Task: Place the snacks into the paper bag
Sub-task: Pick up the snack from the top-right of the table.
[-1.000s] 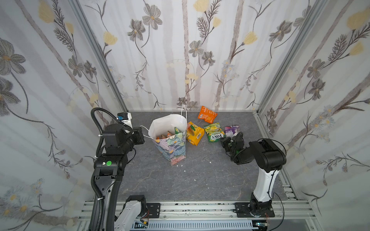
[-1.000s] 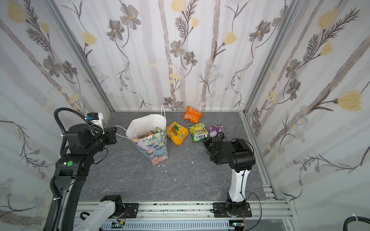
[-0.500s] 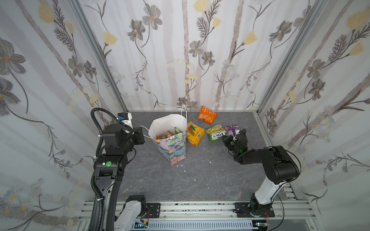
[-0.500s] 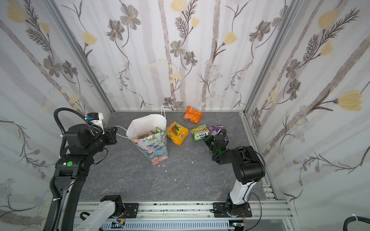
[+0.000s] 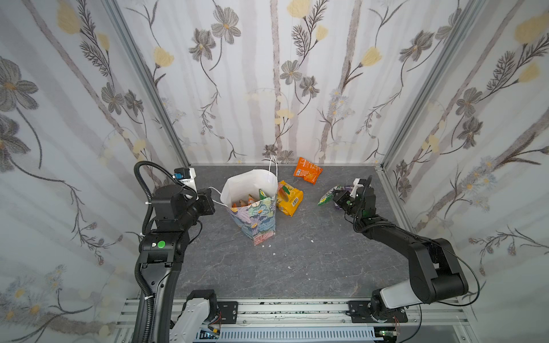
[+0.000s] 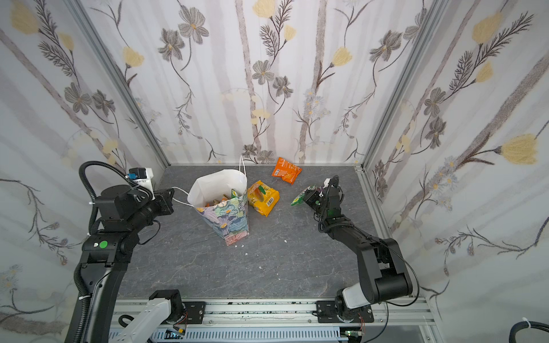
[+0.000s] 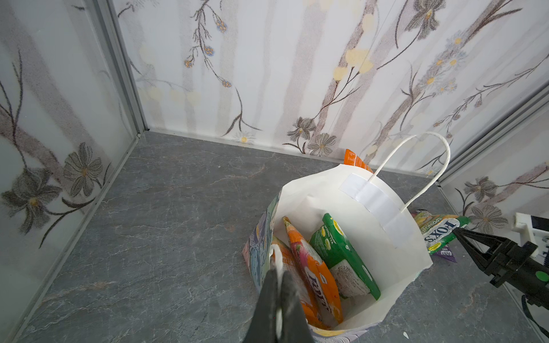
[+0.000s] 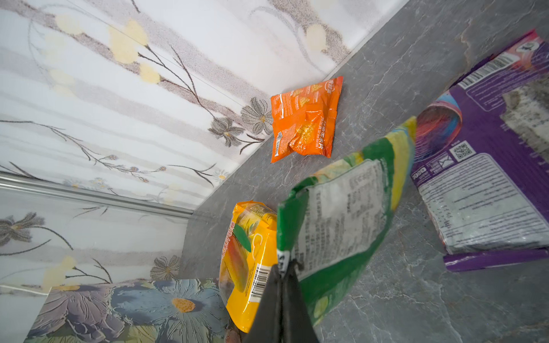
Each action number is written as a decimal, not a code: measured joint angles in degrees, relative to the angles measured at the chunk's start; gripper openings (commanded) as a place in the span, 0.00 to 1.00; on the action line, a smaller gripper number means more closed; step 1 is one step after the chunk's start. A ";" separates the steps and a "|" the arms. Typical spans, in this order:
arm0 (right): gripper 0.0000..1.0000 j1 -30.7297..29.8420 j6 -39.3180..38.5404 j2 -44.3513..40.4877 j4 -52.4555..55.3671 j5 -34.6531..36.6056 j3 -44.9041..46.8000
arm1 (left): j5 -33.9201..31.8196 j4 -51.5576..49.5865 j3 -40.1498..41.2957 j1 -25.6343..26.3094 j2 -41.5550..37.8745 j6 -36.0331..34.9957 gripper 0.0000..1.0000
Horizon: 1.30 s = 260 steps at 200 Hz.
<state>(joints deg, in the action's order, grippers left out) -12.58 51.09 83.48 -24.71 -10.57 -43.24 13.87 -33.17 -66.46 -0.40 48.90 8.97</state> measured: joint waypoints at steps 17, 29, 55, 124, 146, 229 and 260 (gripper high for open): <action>0.00 -0.26 -2.25 -1.66 4.42 -0.26 -2.34 | 0.35 0.17 0.09 -0.02 -0.31 0.04 0.00; 0.00 -0.52 -3.72 -2.75 6.73 -0.74 -3.58 | 1.07 0.22 0.09 0.00 -0.55 0.07 0.00; 0.00 -0.98 -6.32 -4.94 11.80 -1.29 -5.09 | 1.36 0.22 -0.07 -0.02 -0.55 0.09 0.00; 0.00 -3.19 -13.42 -8.57 23.32 -4.11 -10.78 | 2.29 0.22 -0.17 0.00 -0.63 0.07 0.00; 0.00 -4.17 -15.30 -8.76 26.80 -5.09 -13.86 | 2.32 0.22 -0.26 0.00 -0.63 0.07 0.00; 0.00 -9.77 -21.73 -9.22 38.14 -6.67 -26.08 | 2.27 0.22 -0.28 0.00 -0.66 0.07 0.00; 0.00 -12.44 -23.47 -9.27 39.63 -7.48 -28.94 | 2.23 0.33 -0.13 0.00 -0.70 0.07 0.00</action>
<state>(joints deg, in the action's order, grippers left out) -25.02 27.62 74.22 14.92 -18.04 -72.18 16.10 -32.84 -66.59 -0.40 48.21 9.04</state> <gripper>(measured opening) 0.048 0.050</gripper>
